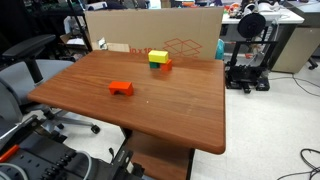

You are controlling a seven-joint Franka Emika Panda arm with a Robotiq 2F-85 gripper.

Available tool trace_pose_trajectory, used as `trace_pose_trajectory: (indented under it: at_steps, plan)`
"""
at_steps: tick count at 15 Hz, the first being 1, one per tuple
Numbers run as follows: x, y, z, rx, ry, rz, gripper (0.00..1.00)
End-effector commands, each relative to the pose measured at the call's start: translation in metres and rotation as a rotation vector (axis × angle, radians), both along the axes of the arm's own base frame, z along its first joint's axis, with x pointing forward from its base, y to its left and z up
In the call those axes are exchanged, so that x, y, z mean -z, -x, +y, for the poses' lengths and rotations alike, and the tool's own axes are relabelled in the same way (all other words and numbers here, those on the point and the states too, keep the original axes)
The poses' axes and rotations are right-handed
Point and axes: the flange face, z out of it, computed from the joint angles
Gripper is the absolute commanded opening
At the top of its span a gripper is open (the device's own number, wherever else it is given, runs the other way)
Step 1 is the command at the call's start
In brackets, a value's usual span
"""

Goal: Put the orange block on top of the yellow block

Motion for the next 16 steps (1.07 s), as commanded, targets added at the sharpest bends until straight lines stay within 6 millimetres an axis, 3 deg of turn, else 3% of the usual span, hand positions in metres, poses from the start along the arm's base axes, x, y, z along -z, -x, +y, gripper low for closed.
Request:
trace_pose_trajectory:
  at_steps: [1,6,10,16]
  plan:
    - [0.044,-0.046,0.022,-0.06,0.021,0.031,1.0]
    - [0.124,-0.091,0.051,-0.053,0.017,0.08,1.0]
    - [0.176,-0.116,0.068,-0.094,-0.015,0.161,1.0]
    - [0.223,-0.142,0.089,-0.16,0.013,0.218,1.0]
